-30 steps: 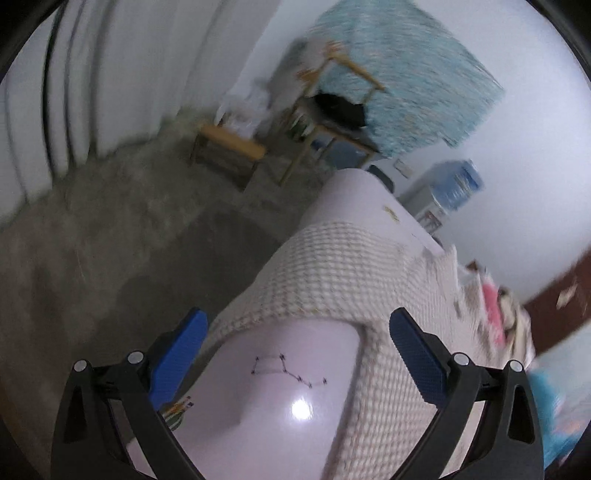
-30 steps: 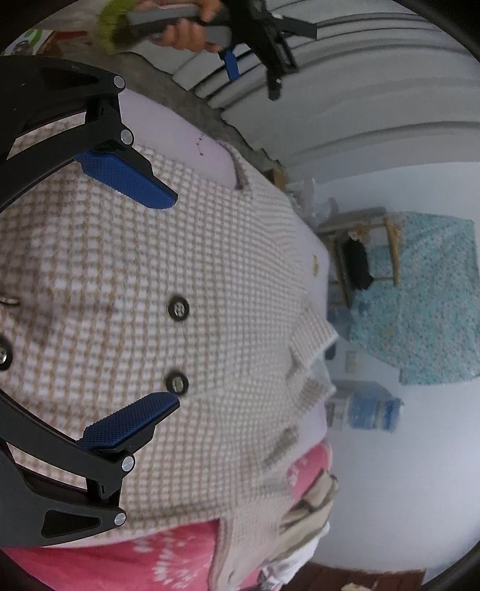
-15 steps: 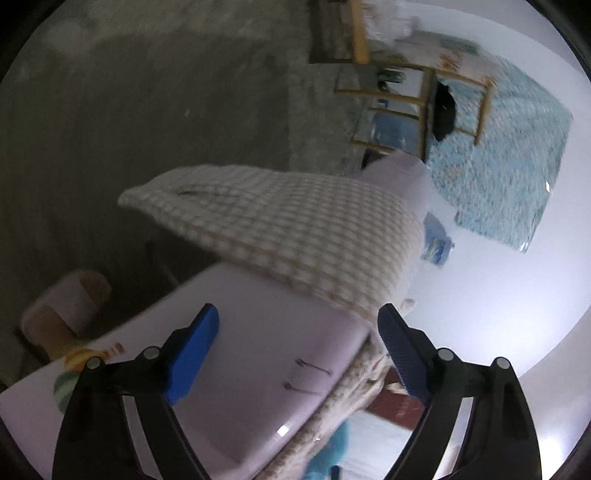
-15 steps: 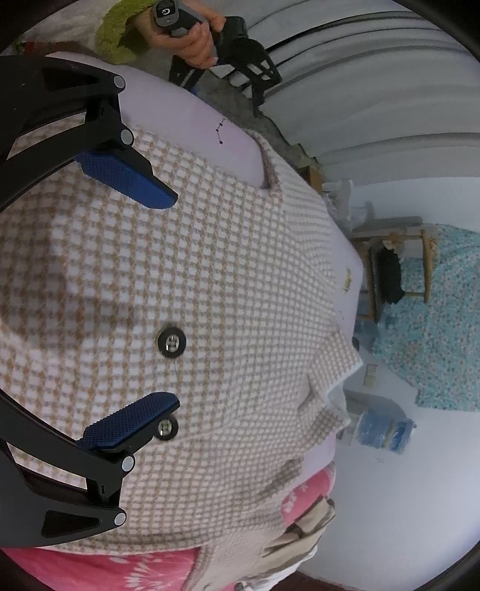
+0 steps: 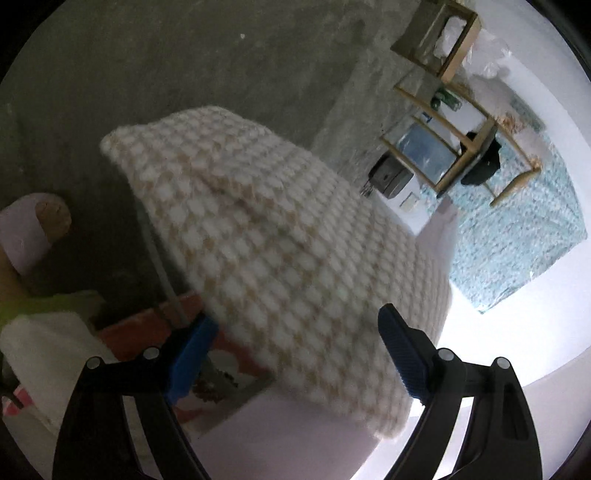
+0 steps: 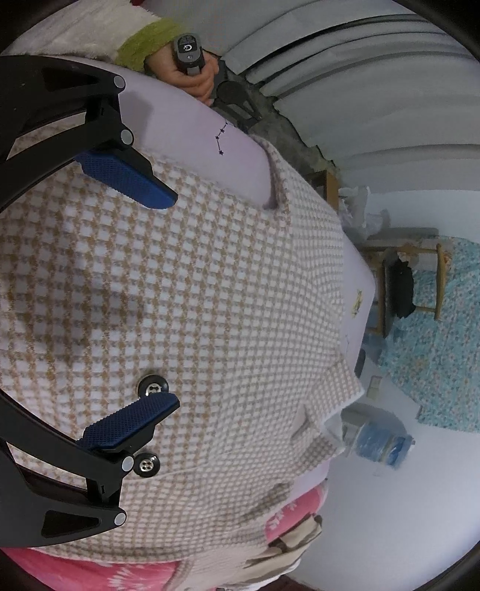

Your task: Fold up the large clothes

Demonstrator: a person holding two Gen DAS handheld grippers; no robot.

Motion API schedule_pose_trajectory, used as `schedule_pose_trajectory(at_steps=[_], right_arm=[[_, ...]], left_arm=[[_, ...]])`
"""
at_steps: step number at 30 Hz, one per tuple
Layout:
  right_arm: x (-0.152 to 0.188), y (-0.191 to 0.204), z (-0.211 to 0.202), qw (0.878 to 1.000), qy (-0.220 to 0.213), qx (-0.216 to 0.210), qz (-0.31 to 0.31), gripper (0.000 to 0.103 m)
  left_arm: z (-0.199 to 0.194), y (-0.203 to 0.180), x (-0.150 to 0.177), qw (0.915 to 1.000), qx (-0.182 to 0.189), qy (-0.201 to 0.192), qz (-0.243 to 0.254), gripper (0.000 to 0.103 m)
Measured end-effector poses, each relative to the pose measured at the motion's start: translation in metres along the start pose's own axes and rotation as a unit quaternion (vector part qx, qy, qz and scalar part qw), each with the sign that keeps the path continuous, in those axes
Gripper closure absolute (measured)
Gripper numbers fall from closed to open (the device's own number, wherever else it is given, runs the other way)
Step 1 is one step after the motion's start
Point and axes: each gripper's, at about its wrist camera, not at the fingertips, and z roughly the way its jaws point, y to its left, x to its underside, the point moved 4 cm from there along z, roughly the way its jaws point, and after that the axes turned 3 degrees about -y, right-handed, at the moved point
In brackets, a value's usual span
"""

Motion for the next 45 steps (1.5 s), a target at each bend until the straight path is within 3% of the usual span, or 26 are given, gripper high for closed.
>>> schedule_pose_trajectory(at_steps=[5, 8, 10, 12, 14, 18, 19, 20, 21, 22, 23, 24, 25, 27, 28, 29, 30, 31, 32, 35, 36, 38, 40, 43, 44, 45], right_arm=[[0.001, -0.001, 0.005, 1.0, 0.007, 0.007, -0.002, 0.008], [0.003, -0.004, 0.005, 1.0, 0.011, 0.013, 0.001, 0.008], [0.003, -0.007, 0.003, 1.0, 0.01, 0.016, 0.005, 0.008], [0.003, -0.012, 0.001, 1.0, 0.008, 0.02, 0.011, 0.008], [0.003, -0.015, 0.0, 1.0, 0.008, 0.021, 0.017, 0.008], [0.005, -0.024, -0.011, 0.999, 0.0, 0.018, 0.028, 0.008], [0.005, -0.026, -0.015, 0.999, -0.005, 0.018, 0.029, 0.008], [0.005, -0.028, -0.02, 0.999, -0.01, 0.018, 0.031, 0.008], [0.006, -0.03, -0.023, 0.999, -0.014, 0.019, 0.033, 0.008], [0.007, -0.034, -0.029, 0.999, -0.019, 0.019, 0.038, 0.008], [0.008, -0.038, -0.034, 0.999, -0.023, 0.018, 0.042, 0.008], [0.009, -0.04, -0.036, 0.999, -0.024, 0.018, 0.045, 0.008], [0.012, -0.045, -0.042, 0.998, -0.028, 0.017, 0.051, 0.008], [0.018, -0.052, -0.055, 0.997, -0.037, 0.019, 0.059, 0.008], [0.018, -0.055, -0.059, 0.997, -0.04, 0.02, 0.062, 0.008], [0.021, -0.061, -0.066, 0.996, -0.046, 0.023, 0.067, 0.008], [0.025, -0.067, -0.073, 0.996, -0.051, 0.027, 0.072, 0.008], [0.028, -0.071, -0.077, 0.995, -0.053, 0.03, 0.076, 0.008], [0.034, -0.081, -0.085, 0.994, -0.058, 0.036, 0.085, 0.008], [0.05, -0.107, -0.095, 0.991, -0.057, 0.053, 0.109, 0.008], [0.055, -0.113, -0.097, 0.99, -0.055, 0.056, 0.115, 0.008], [0.072, -0.132, -0.099, 0.988, -0.043, 0.062, 0.133, 0.008], [0.086, -0.146, -0.097, 0.986, -0.029, 0.072, 0.146, 0.008], [0.102, -0.158, -0.091, 0.985, -0.008, 0.079, 0.154, 0.008], [0.106, -0.163, -0.088, 0.984, -0.001, 0.079, 0.158, 0.008], [0.107, -0.166, -0.087, 0.984, 0.001, 0.076, 0.16, 0.008]], left_arm=[[-0.002, -0.011, -0.028, 0.9987, -0.014, -0.044, 0.024, 0.021], [-0.005, -0.017, -0.038, 0.9969, -0.021, -0.068, 0.033, 0.044], [-0.013, -0.02, -0.041, 0.9945, -0.031, -0.09, 0.044, 0.072], [-0.03, -0.026, -0.04, 0.9858, -0.057, -0.137, 0.079, 0.086], [-0.042, -0.042, -0.032, 0.9725, -0.082, -0.176, 0.128, 0.091], [-0.079, -0.091, 0.007, 0.9191, -0.134, -0.271, 0.253, 0.095], [-0.09, -0.111, 0.028, 0.8986, -0.138, -0.298, 0.291, 0.095], [-0.097, -0.131, 0.049, 0.8774, -0.139, -0.318, 0.331, 0.095], [-0.105, -0.155, 0.082, 0.844, -0.14, -0.34, 0.39, 0.095], [-0.107, -0.171, 0.108, 0.8182, -0.14, -0.352, 0.432, 0.095], [-0.109, -0.188, 0.146, 0.7835, -0.136, -0.362, 0.487, 0.095], [-0.108, -0.196, 0.169, 0.7633, -0.132, -0.363, 0.518, 0.095], [-0.104, -0.207, 0.205, 0.7341, -0.124, -0.36, 0.562, 0.095], [-0.092, -0.215, 0.264, 0.693, -0.107, -0.34, 0.627, 0.095], [-0.081, -0.215, 0.302, 0.6685, -0.1, -0.32, 0.664, 0.095], [-0.073, -0.212, 0.322, 0.6546, -0.097, -0.307, 0.684, 0.095], [-0.057, -0.205, 0.353, 0.6329, -0.095, -0.281, 0.715, 0.095], [-0.048, -0.196, 0.371, 0.6196, -0.096, -0.262, 0.734, 0.095], [-0.034, -0.186, 0.39, 0.607, -0.1, -0.239, 0.751, 0.095], [0.017, -0.147, 0.429, 0.5835, -0.124, -0.166, 0.785, 0.092], [0.029, -0.136, 0.432, 0.5821, -0.133, -0.154, 0.787, 0.09], [0.058, -0.11, 0.432, 0.5785, -0.159, -0.134, 0.789, 0.072], [0.078, -0.076, 0.425, 0.5769, -0.181, -0.128, 0.786, 0.037], [0.104, -0.044, 0.407, 0.5692, -0.222, -0.118, 0.783, 0.031], [0.11, -0.035, 0.401, 0.5714, -0.239, -0.112, 0.777, 0.031], [0.112, -0.028, 0.395, 0.58, -0.247, -0.103, 0.769, 0.031]])
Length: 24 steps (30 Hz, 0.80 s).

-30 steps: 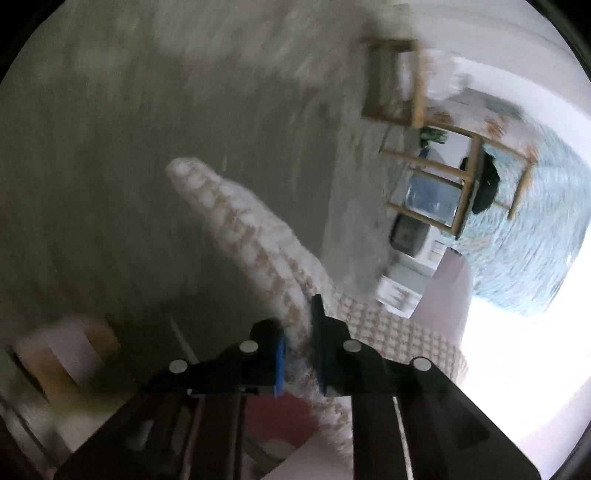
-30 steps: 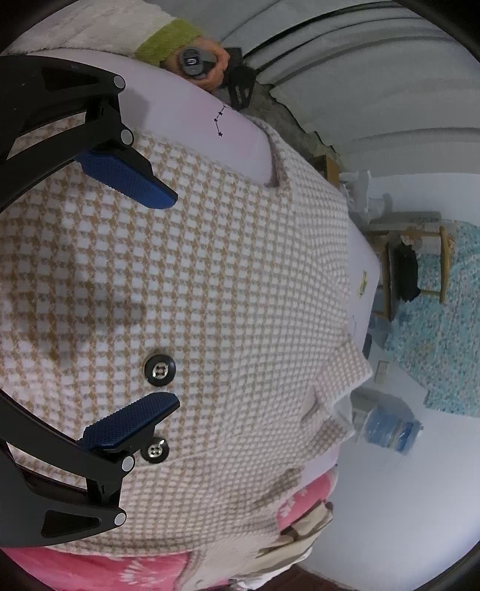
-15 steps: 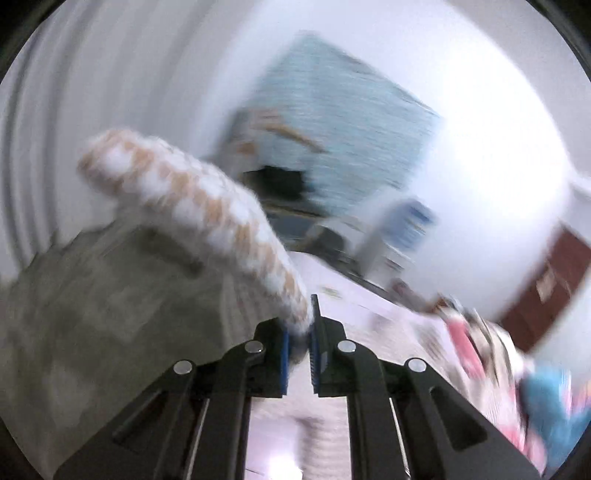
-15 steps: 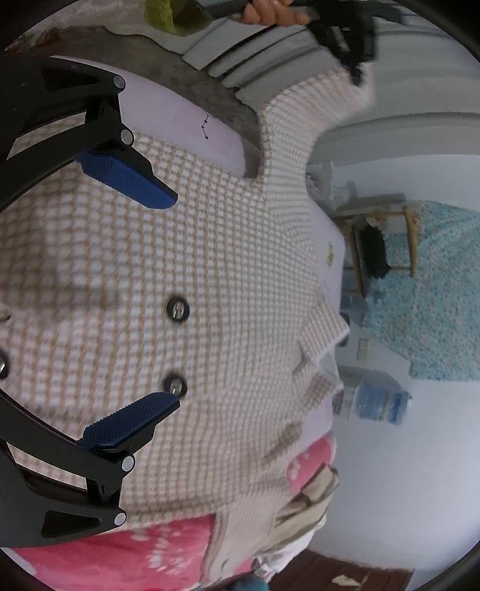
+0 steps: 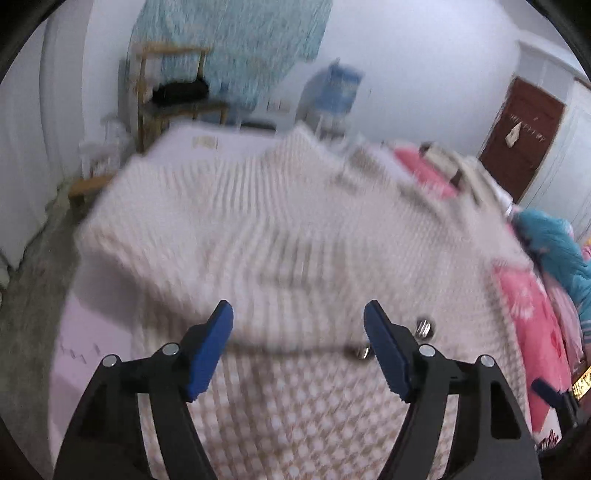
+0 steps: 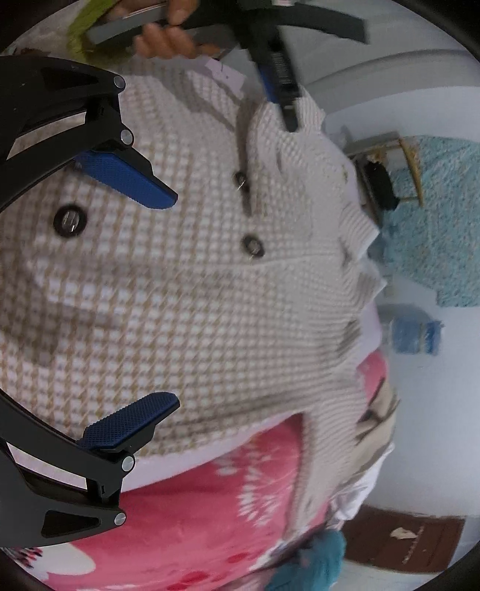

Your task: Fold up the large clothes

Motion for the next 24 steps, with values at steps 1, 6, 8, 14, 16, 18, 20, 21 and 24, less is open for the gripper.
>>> schedule_pose_trajectory(at_steps=[1, 6, 8, 14, 16, 18, 20, 21, 24], right_arm=[[-0.001, -0.005, 0.004, 1.0, 0.004, -0.007, 0.006, 0.008], [-0.026, -0.015, 0.011, 0.997, 0.004, -0.072, 0.04, 0.008], [-0.045, -0.013, 0.014, 0.989, 0.014, -0.135, 0.063, 0.008], [-0.098, 0.019, 0.056, 0.936, 0.073, -0.323, 0.116, 0.008], [-0.11, 0.029, 0.083, 0.927, 0.099, -0.341, 0.12, 0.019], [-0.115, 0.038, 0.112, 0.922, 0.13, -0.342, 0.125, 0.026], [-0.115, 0.041, 0.134, 0.919, 0.157, -0.336, 0.134, 0.038], [-0.114, 0.045, 0.151, 0.921, 0.176, -0.323, 0.13, 0.045], [-0.104, 0.05, 0.175, 0.928, 0.206, -0.288, 0.118, 0.057]], left_arm=[[0.0, 0.002, 0.004, 0.9999, 0.007, 0.007, -0.008, 0.029], [-0.009, 0.022, 0.01, 0.9997, -0.008, -0.003, -0.025, 0.022], [-0.011, 0.03, 0.009, 0.9992, -0.027, 0.0, -0.029, 0.02], [0.001, 0.071, 0.01, 0.992, -0.118, 0.033, -0.032, 0.02], [0.004, 0.08, 0.012, 0.9915, -0.111, 0.037, -0.057, 0.02], [0.007, 0.087, 0.016, 0.9907, -0.106, 0.044, -0.073, 0.02], [0.011, 0.091, 0.021, 0.9903, -0.103, 0.049, -0.079, 0.019], [0.009, 0.09, 0.022, 0.9912, -0.103, 0.041, -0.073, 0.018], [0.008, 0.088, 0.025, 0.9922, -0.099, 0.039, -0.065, 0.016]])
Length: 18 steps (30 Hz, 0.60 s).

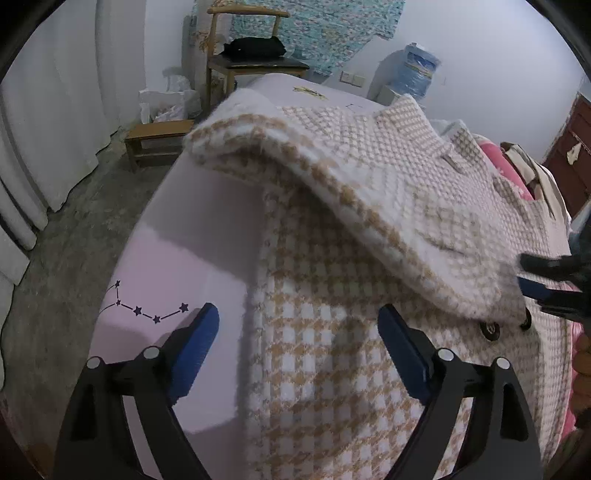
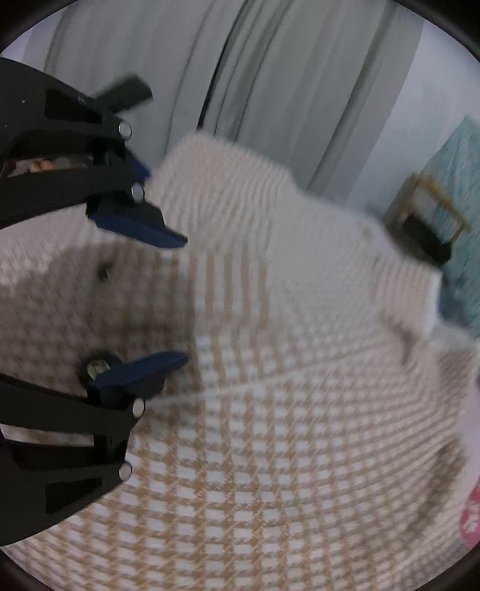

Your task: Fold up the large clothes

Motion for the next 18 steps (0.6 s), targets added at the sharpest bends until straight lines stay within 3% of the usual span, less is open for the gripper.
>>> schedule_pose_trajectory(at_steps=[2, 4, 6, 11, 16, 18], right_arm=[[0.0, 0.004, 0.003, 1.0, -0.003, 0.008, -0.011, 0.061], [0.003, 0.013, 0.009, 0.999, 0.002, 0.017, -0.029, 0.083], [0.009, 0.023, 0.022, 0.998, 0.014, 0.03, -0.045, 0.084], [0.007, 0.041, 0.034, 0.993, -0.002, 0.071, -0.09, 0.097], [-0.014, 0.081, 0.01, 0.981, -0.08, 0.1, -0.144, 0.098], [-0.029, 0.096, -0.009, 0.971, -0.126, 0.119, -0.164, 0.098]], left_arm=[[-0.001, 0.003, 0.001, 1.0, 0.004, -0.004, -0.004, 0.016], [-0.002, 0.005, 0.001, 0.9999, 0.004, -0.007, -0.008, 0.016], [-0.003, 0.009, -0.001, 0.9999, 0.003, -0.01, -0.013, 0.016], [-0.002, 0.02, -0.005, 0.9995, -0.011, -0.022, -0.023, 0.016], [-0.003, 0.022, -0.005, 0.9992, -0.021, -0.024, -0.024, 0.016], [-0.003, 0.022, -0.005, 0.9992, -0.022, -0.024, -0.025, 0.016]])
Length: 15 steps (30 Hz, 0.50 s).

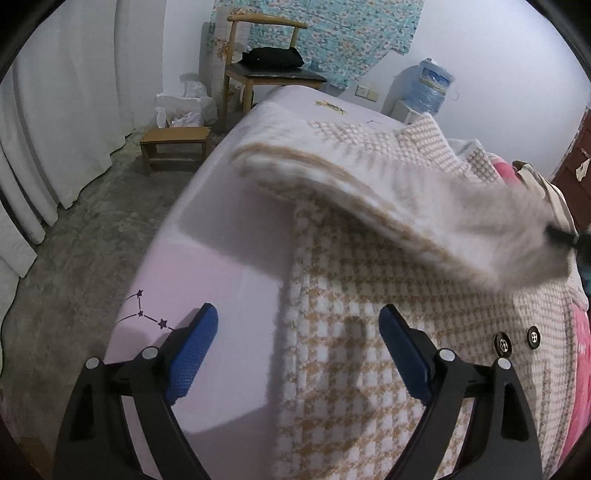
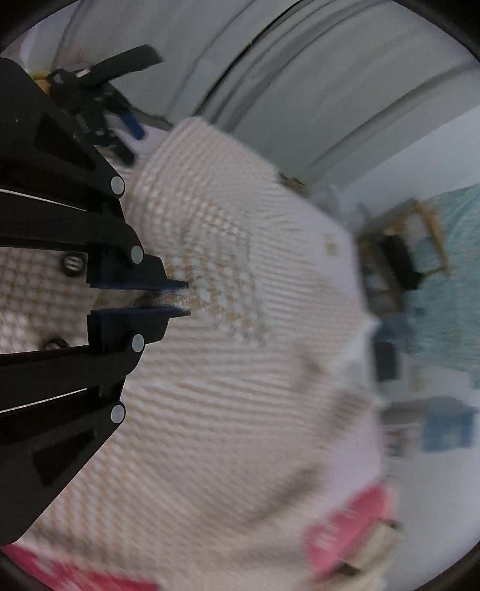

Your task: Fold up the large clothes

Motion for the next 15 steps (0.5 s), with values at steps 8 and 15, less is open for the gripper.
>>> schedule_pose_trajectory(at_steps=[8, 15], right_arm=[[-0.037, -0.044, -0.048, 0.989, -0.085, 0.118, -0.026, 0.098], [-0.041, -0.09, -0.022, 0.983, -0.068, 0.17, -0.025, 0.098]], left_arm=[[0.0, 0.003, -0.002, 1.0, 0.0, 0.003, 0.0, 0.016], [0.001, 0.003, -0.003, 1.0, -0.002, 0.003, 0.002, 0.016]])
